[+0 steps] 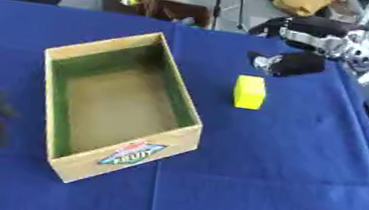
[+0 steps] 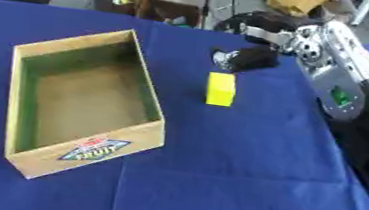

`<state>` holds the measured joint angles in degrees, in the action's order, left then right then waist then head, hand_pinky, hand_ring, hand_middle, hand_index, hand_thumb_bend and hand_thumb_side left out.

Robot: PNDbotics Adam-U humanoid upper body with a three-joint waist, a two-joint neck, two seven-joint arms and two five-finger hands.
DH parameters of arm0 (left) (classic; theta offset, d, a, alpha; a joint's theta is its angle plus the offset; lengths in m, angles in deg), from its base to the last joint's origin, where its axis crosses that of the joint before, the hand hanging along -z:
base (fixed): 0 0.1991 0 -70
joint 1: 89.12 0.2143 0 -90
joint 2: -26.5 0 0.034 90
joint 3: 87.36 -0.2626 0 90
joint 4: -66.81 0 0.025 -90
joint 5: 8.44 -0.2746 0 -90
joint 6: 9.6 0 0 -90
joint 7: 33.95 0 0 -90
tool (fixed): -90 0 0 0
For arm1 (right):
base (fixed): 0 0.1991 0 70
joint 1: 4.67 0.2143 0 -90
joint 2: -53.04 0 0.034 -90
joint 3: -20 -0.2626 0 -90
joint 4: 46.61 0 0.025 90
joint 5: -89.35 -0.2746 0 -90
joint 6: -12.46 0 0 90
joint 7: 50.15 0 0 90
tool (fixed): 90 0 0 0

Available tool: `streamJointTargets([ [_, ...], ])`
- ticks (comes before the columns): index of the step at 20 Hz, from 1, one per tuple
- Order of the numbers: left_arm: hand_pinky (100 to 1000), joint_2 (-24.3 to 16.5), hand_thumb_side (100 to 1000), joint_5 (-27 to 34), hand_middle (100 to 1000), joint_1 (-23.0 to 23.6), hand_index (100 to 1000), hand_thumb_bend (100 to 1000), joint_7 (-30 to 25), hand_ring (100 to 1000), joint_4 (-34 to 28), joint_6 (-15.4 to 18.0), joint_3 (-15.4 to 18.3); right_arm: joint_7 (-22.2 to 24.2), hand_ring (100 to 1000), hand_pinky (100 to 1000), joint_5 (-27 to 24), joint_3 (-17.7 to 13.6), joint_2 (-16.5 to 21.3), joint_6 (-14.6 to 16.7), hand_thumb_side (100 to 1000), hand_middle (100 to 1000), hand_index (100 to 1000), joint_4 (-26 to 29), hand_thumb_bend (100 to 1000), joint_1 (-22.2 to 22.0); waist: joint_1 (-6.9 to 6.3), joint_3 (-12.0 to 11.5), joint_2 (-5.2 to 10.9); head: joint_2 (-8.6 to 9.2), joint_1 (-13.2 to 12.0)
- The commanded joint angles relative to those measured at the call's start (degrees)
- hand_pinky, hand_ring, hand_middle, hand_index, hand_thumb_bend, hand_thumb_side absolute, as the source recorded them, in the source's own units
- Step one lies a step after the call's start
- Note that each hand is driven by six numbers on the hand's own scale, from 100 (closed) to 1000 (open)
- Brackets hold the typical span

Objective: Pick up objects on the table and place them in the box.

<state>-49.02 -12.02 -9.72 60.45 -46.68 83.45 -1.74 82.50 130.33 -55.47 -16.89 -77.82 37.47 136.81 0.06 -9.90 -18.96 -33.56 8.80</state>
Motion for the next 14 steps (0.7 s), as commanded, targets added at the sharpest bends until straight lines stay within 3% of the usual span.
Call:
streamJointTargets([
  [1, 239, -0.8, 1000, 0.0, 459, -0.3, 620, 100, -0.3, 504, -1.1, 0.1, -0.2, 1.1, 935, 892, 0.2, 0.0, 1.2, 0.7, 836, 958, 1000, -0.9, 100, 1.2, -0.03, -0.1, 1.11, 0.73, 0.2],
  [5, 240, -0.8, 1000, 0.0, 460, -0.4, 620, 100, -0.5, 504, -1.1, 0.1, -0.3, 3.2, 934, 892, -0.8, 0.4, 1.6, 1.6, 757, 970, 1000, -1.2, 100, 1.1, 0.0, -0.2, 0.98, 0.74, 0.1],
  [6, 240, -0.8, 1000, -0.1, 460, -0.4, 620, 100, -0.5, 504, -1.1, 0.1, -0.3, 3.8, 937, 894, -1.1, 0.5, 1.7, 1.8, 715, 974, 1000, -1.3, 100, 1.1, 0.01, -0.2, 0.98, 0.73, 0.1],
  [8, 240, -0.9, 1000, 0.0, 460, -0.4, 620, 100, -0.5, 504, -1.0, 0.1, -0.3, 5.1, 924, 887, -1.9, 0.6, 1.9, 2.2, 548, 974, 1000, -1.3, 100, 1.1, 0.06, -0.2, 1.0, 0.73, 0.1],
  [14, 240, -0.9, 1000, 0.0, 460, -0.4, 619, 100, -0.5, 504, -1.0, 0.1, -0.3, 6.4, 927, 877, -3.2, 0.9, 2.5, 2.3, 650, 972, 1000, -0.6, 100, 0.9, 0.19, -0.1, 1.06, 0.67, 0.1],
])
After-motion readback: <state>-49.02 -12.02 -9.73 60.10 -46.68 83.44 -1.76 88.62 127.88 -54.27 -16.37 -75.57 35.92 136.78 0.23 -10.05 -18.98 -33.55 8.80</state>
